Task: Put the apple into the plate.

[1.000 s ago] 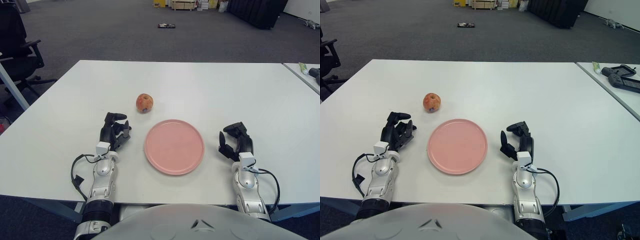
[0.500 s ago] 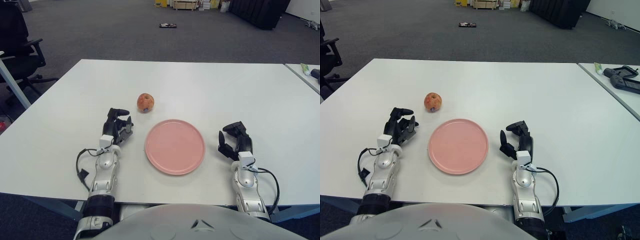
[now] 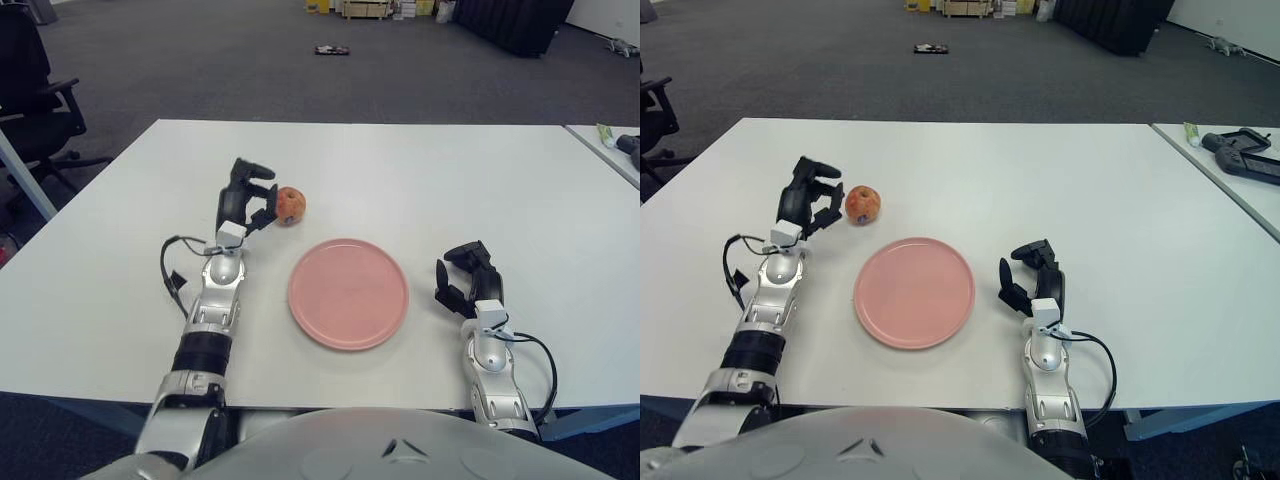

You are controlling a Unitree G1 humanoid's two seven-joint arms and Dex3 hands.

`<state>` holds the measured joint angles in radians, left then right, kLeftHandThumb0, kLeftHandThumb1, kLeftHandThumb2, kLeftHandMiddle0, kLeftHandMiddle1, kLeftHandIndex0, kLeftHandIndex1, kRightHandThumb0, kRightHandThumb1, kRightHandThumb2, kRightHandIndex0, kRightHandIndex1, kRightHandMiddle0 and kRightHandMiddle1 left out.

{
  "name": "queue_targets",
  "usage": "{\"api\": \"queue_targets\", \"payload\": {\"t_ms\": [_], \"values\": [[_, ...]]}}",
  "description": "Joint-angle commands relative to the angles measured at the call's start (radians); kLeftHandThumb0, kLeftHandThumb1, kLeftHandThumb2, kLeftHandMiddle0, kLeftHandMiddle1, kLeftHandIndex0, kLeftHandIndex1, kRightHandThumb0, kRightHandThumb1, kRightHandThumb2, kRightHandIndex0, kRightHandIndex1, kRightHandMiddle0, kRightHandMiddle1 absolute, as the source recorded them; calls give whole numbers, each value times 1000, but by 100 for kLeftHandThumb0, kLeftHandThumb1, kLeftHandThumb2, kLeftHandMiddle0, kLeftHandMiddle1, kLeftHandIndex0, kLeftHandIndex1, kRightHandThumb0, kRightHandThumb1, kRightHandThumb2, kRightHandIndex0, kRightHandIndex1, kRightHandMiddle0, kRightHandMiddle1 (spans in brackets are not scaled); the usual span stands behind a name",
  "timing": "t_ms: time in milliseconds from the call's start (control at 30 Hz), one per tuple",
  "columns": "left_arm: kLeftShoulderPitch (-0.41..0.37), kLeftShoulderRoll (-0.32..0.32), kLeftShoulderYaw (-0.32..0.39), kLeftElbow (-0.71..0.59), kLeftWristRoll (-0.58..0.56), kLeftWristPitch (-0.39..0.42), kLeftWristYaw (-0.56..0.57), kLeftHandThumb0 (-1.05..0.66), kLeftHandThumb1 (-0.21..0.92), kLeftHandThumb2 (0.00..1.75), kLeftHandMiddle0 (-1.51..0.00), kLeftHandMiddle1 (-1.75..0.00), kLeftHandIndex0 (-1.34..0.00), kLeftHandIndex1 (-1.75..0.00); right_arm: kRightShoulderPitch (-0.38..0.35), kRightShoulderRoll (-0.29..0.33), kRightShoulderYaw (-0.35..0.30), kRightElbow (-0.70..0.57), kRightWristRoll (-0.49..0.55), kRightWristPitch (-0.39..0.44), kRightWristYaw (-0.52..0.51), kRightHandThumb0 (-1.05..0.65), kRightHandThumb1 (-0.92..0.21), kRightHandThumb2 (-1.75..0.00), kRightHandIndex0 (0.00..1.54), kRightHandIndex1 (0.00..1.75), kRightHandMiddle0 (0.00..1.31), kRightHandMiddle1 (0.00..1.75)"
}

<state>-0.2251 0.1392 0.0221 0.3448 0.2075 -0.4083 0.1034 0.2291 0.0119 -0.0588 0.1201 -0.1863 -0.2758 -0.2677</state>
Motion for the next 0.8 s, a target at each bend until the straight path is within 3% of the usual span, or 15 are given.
{"api": "queue_targets", "payload": {"t_ms": [0,67,233,433,500,633,767], "values": [[-49,63,-12,65,42,-33,-7,-61,80,71,-8,-122,-7,-144,-18,-7,-4,13,1,-10,0,-39,-63,-93,73,137,37,175],[-85,90,-33,122,94,-74,22,-71,80,71,-4,-111,-3,-132,-18,-7,-5,17,4,-14,1,-39,-63,-93,73,137,37,175],[-151,126,-75,227,172,-149,69,-85,80,65,0,-51,0,-91,-20,-5,-6,24,6,-22,-2,-39,-63,-93,73,138,37,175],[-216,158,-126,319,250,-180,113,-92,79,61,0,-12,0,-61,-19,-4,-7,23,7,-21,0,-39,-64,-91,72,139,37,175],[-237,167,-147,349,282,-183,134,-93,78,60,0,-6,0,-52,-18,-4,-6,22,7,-20,1,-39,-64,-91,72,139,36,175],[-298,188,-231,419,407,-144,196,-101,74,52,0,-1,0,-15,-17,-5,-6,17,0,-8,-3,-39,-65,-91,71,139,36,175],[-348,197,-291,491,468,-123,215,-104,73,42,0,0,0,-3,-16,-6,-7,15,-2,-3,-2,-39,-65,-90,71,139,36,175]]}}
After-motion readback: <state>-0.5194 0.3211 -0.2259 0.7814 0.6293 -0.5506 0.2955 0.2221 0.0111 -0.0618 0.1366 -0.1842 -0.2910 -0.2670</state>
